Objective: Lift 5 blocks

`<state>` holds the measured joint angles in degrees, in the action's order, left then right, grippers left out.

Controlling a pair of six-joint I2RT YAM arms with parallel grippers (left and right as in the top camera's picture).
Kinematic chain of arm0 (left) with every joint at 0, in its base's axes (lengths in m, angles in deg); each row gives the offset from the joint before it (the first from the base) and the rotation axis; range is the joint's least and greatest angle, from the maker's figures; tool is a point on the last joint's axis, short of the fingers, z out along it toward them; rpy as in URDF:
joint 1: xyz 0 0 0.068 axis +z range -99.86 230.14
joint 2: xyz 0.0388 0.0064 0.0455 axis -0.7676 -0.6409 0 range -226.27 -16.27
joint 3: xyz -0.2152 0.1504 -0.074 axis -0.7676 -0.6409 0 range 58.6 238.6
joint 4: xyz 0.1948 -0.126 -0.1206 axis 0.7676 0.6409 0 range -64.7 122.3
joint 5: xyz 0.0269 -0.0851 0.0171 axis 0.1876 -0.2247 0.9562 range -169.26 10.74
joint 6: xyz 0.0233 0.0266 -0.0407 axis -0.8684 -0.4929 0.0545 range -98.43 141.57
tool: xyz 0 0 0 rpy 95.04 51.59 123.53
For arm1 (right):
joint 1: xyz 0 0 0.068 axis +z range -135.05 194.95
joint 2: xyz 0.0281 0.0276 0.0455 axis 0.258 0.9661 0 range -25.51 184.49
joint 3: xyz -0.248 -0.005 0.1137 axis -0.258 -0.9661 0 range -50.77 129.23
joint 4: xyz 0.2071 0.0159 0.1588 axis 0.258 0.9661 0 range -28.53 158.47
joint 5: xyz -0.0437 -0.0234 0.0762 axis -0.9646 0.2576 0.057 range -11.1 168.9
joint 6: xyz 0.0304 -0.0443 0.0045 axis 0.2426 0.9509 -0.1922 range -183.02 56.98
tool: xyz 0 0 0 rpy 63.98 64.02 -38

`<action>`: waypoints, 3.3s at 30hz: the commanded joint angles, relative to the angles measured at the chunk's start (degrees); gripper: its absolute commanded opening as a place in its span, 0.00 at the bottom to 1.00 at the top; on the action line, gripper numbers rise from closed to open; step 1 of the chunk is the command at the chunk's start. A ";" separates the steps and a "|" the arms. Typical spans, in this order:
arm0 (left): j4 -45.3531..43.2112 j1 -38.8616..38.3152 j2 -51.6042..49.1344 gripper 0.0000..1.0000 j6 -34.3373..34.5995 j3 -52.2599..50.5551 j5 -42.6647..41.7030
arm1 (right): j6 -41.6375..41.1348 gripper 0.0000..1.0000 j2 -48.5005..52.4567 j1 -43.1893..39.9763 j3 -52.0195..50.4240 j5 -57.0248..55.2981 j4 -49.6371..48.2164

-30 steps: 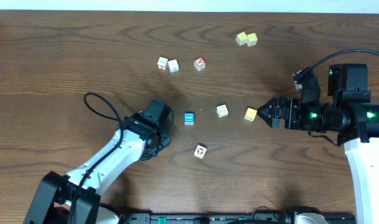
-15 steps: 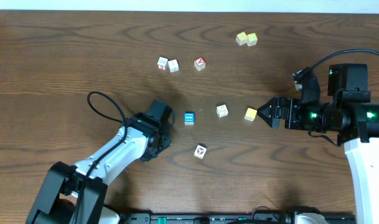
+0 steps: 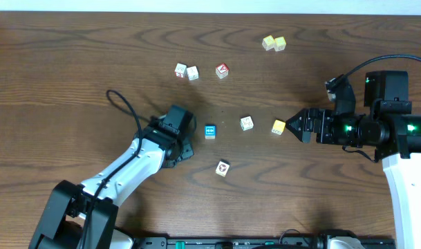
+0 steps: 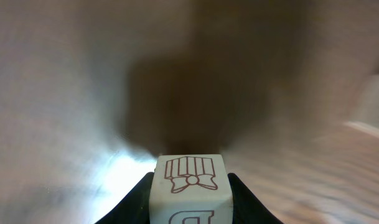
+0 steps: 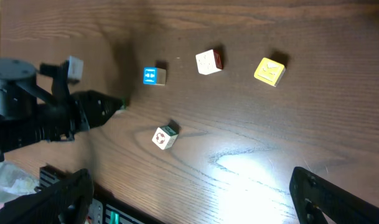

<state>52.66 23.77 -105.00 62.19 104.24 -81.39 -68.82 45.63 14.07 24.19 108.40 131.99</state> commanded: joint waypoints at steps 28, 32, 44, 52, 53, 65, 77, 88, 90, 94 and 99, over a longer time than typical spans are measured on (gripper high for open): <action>-17.77 -0.09 -6.88 0.29 -22.08 1.51 -3.69 | 0.74 0.98 0.15 -0.90 1.01 -0.13 0.87; -17.88 -0.09 -7.02 0.33 -23.28 1.51 -4.94 | 0.74 0.98 0.15 -0.87 1.01 -0.11 0.85; -17.55 -0.07 -6.64 0.50 -23.45 2.89 -4.72 | 0.74 0.98 0.15 -0.90 1.01 -0.11 1.09; -14.93 0.31 -1.09 0.53 -23.41 5.46 -4.74 | 0.74 0.99 0.15 -0.90 1.01 -0.13 1.11; -14.16 0.70 0.57 0.53 -23.41 5.62 -4.74 | 0.74 0.98 0.15 -0.90 1.01 -0.13 0.98; -0.20 15.19 23.58 0.69 -14.36 5.64 -4.74 | -5.38 0.96 3.32 7.76 1.46 -8.44 -3.45; 18.73 22.82 28.76 0.80 -14.38 5.57 -4.72 | -4.39 0.86 34.88 21.09 21.40 -22.23 0.52; 24.70 22.82 27.10 0.81 -14.38 5.53 -4.74 | -0.04 0.80 49.33 26.32 21.75 -23.91 -8.50; 24.65 22.82 26.99 0.81 -14.36 5.53 -4.74 | 0.61 0.79 51.06 26.95 21.73 -24.13 -8.83; 24.68 22.82 26.99 0.81 -14.36 5.53 -4.72 | 0.70 0.71 54.14 27.87 21.73 -25.66 -8.74; 24.70 22.82 26.99 0.81 -14.38 5.53 -4.74 | -1.01 0.63 56.00 28.00 21.68 -26.03 -8.59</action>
<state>77.20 46.30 -77.68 47.33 108.81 -86.42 -69.19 100.60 41.56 44.98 83.63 123.31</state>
